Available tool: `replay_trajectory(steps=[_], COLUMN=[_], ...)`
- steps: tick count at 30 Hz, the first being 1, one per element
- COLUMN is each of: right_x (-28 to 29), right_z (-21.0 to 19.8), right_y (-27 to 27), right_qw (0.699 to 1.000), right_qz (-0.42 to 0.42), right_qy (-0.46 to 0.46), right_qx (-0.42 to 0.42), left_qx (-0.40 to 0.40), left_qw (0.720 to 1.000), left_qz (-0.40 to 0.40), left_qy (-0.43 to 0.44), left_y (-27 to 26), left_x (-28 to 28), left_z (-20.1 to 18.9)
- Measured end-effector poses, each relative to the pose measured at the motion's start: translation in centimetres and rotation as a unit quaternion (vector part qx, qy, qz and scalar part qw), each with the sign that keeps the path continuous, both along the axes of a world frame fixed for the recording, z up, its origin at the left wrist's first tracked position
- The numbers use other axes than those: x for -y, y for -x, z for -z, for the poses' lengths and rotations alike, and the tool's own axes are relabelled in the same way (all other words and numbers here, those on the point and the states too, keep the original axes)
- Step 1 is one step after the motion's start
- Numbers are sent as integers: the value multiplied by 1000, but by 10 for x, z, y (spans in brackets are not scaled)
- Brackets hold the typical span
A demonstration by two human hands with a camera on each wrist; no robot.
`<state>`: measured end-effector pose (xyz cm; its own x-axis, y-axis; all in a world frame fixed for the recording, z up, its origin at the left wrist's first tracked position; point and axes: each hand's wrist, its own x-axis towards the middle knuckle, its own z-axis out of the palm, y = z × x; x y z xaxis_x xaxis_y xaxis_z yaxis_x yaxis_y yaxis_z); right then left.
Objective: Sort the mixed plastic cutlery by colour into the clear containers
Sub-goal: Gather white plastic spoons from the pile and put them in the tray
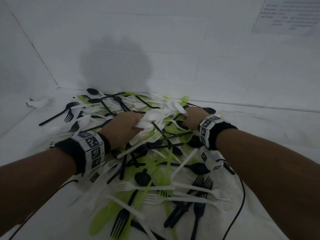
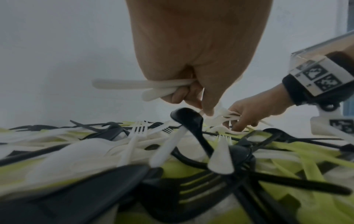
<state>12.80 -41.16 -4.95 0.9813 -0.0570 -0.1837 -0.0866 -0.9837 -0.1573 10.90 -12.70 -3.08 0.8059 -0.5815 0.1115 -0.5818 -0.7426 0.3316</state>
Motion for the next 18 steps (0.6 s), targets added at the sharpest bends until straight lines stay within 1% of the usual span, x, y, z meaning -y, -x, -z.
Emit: replay_trajectory(steps=[1, 2, 4, 5, 9, 11, 14, 18], right_x=[-1, -3, -5, -6, -9, -10, -11, -10], right_z=[0, -3, -8, -11, -21, -23, -28, -38], right_y=[0, -1, -1, -1, 3, 5, 7, 11], right_qw=[1000, 1000, 999, 999, 991, 983, 958, 906], right_qz=[-5, -7, -11, -13, 0, 27, 90, 142], right_qy=[-7, -13, -31, -45, -104, -138, -200, -280], right_qx=[-4, -4, 12, 24, 87, 121, 187, 285], left_qx=[2, -2, -23, -29, -42, -54, -62, -51], left_qw=[1000, 1000, 996, 994, 991, 988, 983, 991], left_qz=[4, 6, 3, -2, -31, -29, -26, -24], left_qy=[-3, -24, -90, -107, -121, -145, -169, -120], left_y=[1, 2, 3, 3, 2, -2, -10, -9], left_x=[0, 1, 6, 8, 8, 6, 6, 6], left_z=[0, -1, -1, 1, 7, 9, 10, 9])
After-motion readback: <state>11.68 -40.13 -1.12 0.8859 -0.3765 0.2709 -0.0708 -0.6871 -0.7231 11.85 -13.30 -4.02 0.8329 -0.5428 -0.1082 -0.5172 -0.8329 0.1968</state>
